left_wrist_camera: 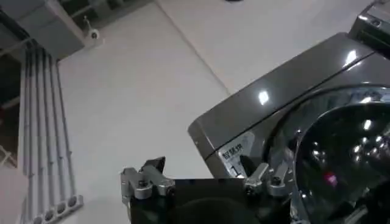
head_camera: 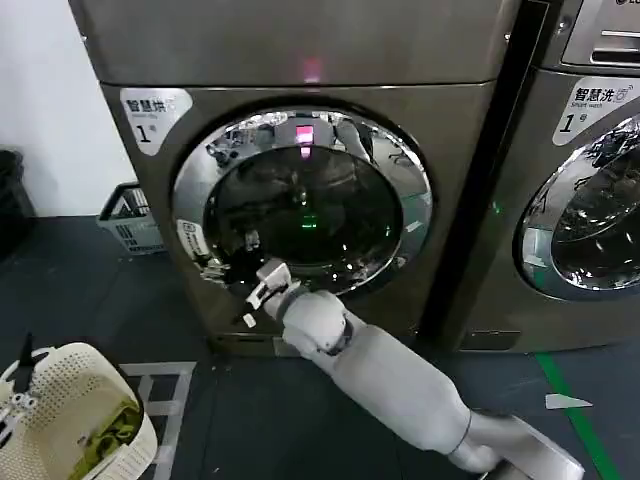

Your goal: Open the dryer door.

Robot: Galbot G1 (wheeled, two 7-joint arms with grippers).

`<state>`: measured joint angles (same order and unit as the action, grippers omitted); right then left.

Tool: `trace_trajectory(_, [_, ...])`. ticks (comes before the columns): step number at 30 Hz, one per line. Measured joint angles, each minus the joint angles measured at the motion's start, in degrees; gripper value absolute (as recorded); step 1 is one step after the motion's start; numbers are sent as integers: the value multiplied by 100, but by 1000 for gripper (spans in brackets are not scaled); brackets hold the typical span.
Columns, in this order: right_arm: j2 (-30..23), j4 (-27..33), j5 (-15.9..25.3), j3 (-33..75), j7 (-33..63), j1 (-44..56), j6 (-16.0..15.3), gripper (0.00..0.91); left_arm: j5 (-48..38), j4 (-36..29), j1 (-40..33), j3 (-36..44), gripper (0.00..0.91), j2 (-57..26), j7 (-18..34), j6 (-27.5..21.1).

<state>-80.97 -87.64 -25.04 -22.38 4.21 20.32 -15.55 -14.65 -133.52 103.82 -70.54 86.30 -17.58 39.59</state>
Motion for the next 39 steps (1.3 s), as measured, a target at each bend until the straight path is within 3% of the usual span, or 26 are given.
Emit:
trace_trajectory(23, [10, 175, -53, -114, -947, -145, 156, 907, 1, 7, 1, -3, 907, 29, 0, 8])
trace_trajectory(39, [487, -214, -502, -237, -2240, -176, 361, 907, 1, 30, -17, 19, 907, 9, -9, -30])
